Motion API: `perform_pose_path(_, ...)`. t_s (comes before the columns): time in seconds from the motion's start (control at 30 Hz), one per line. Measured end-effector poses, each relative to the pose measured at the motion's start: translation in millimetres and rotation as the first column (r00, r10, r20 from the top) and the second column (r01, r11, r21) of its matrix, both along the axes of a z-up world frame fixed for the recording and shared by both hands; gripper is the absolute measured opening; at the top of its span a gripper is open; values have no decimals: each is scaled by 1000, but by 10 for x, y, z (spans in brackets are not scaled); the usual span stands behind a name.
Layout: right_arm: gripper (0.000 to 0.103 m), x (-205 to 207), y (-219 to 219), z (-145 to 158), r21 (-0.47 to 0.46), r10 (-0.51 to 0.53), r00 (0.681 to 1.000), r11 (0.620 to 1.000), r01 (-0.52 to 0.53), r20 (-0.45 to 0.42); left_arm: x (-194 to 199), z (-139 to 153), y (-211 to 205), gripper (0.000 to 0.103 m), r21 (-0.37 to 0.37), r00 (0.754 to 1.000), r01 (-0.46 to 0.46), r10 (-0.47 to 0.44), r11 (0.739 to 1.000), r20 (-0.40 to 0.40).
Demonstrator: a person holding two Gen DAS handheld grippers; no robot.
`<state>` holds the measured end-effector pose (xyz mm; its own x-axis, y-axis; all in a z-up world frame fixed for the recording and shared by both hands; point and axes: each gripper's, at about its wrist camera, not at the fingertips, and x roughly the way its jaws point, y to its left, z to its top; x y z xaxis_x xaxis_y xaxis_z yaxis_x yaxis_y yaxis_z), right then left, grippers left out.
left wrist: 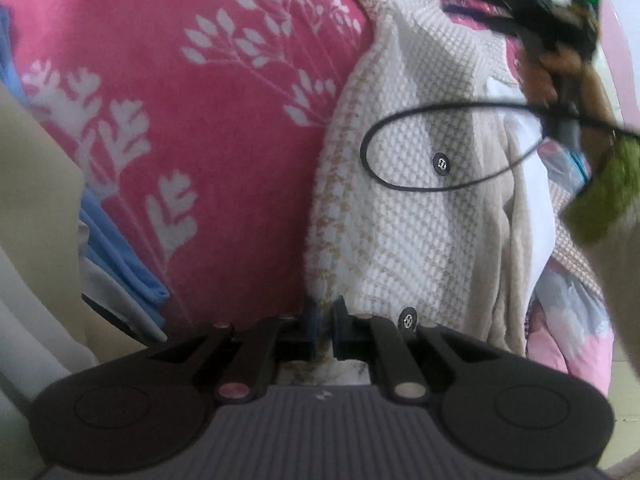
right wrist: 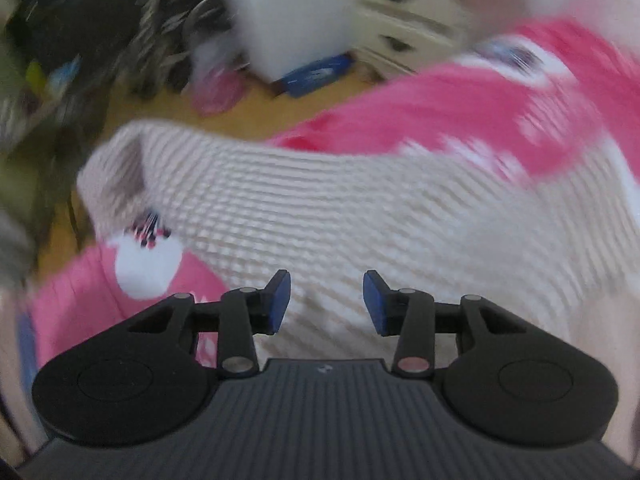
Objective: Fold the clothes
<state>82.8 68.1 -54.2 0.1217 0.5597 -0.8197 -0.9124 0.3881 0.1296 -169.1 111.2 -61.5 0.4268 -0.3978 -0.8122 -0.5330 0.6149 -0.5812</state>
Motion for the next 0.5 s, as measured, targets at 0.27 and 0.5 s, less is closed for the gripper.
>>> perform_pose_path(0.27,36,-118,663,-592,-149,95,994,985,-87,49,15,-81,31,8,15,999,-2,2,1000,-44)
perform_pose_path(0.5,41,498,-423,-154,171,-311,912,916,363,-268,33,-123,40,12,44,998,14,-11,999,-68)
